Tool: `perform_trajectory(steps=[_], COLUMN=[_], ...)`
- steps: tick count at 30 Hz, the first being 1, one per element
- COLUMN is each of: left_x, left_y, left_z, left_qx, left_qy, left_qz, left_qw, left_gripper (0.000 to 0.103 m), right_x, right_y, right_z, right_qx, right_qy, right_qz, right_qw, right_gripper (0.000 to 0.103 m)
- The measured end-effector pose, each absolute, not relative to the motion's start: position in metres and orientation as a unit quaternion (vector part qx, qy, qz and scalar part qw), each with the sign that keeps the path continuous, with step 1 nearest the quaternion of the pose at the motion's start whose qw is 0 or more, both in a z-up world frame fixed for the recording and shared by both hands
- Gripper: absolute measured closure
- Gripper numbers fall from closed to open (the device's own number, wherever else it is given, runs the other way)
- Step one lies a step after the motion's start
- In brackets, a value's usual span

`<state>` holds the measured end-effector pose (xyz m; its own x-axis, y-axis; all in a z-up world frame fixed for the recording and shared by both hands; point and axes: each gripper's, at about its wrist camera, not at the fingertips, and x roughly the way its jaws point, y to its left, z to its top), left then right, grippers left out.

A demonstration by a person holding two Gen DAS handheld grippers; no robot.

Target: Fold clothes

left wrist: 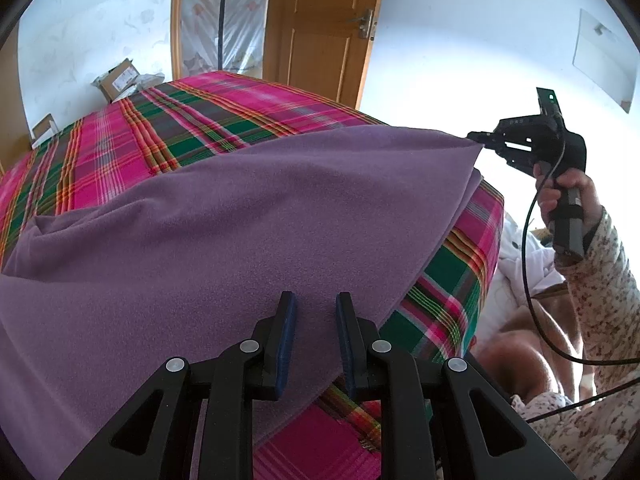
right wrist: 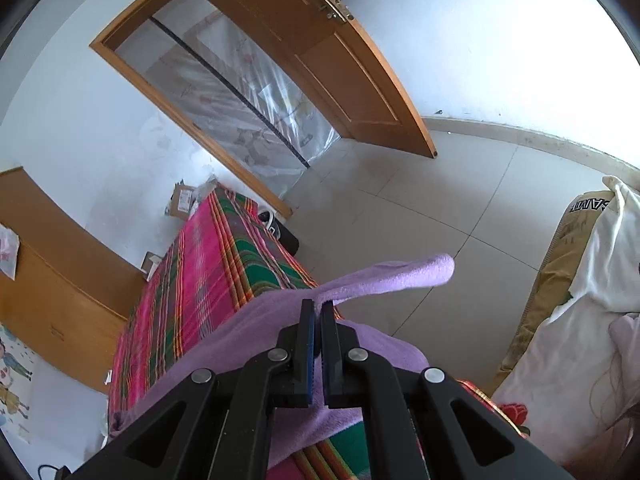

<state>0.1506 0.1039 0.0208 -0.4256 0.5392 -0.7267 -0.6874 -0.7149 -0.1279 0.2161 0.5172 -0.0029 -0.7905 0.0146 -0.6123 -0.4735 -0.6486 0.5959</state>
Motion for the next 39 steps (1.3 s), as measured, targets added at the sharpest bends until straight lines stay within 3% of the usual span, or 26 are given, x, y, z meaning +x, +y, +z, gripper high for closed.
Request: perform_trajectory(steps=[6,26,33,39], left_x=[0.152,0.16,0.163,0.165], left_y=[0.103,0.102,0.1,0.098], left_z=[0.021,0.024,0.026,0.028], left_qx=[-0.392,-0.389,-0.383,-0.379], left_qy=[0.095,0.092,0.089,0.087], left_qz=[0.838,0.831,0.831,0.833], left_qw=[0.367,0.386,0.393,0.394], left_gripper=[0.082,0.082,0.082,0.082], right_x=[0.218,0.247,0.249,0.244], right_y=[0.521,0.519,0.519,0.497], right_z=[-0.024,-0.015,-0.026,-0.011], right_qx=[-0.305,-0.269,-0.289,-0.278], right_qy=[0.41,0.443,0.444,0.415], right_qz=[0.845,0.832,0.814,0.849], right_qw=[0.156,0.198,0.24,0.174], right_gripper=[0.101,0.1,0.094,0.094])
